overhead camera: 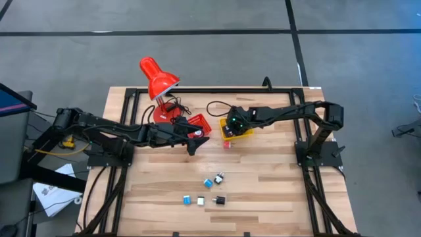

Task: Pick & Place Office items
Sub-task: Adjust the digital timers in the yellow bin

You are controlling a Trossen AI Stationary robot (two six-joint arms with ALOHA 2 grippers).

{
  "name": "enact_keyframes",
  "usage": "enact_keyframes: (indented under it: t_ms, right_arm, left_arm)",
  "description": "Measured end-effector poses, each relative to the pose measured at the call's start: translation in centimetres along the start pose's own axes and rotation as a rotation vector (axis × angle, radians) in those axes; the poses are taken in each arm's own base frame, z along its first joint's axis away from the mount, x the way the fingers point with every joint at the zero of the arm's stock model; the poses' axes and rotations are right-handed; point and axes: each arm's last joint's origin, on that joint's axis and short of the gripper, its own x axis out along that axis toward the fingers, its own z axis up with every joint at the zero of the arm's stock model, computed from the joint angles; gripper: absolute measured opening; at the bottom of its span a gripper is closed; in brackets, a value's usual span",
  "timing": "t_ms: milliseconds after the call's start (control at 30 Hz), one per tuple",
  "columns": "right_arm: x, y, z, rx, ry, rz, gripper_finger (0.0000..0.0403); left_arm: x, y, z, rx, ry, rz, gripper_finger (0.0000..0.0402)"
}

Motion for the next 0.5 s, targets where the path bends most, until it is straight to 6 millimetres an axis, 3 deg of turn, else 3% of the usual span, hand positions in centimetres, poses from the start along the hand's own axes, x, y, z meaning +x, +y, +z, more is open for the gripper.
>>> enact_keyframes:
  t_ms: [267,500]
  right_arm:
    - [-0.1,0.0,0.0,-0.012,-0.001,0.001,0.0055]
    - [-2.0,-0.6,0.1,-0.010,-0.042,-0.067,0.0056]
  left_arm:
    - [0.0,0.0,0.0,0.001,0.002,0.001,0.0340]
    - [0.0,0.0,0.0,0.002,0.004,0.003,0.0340]
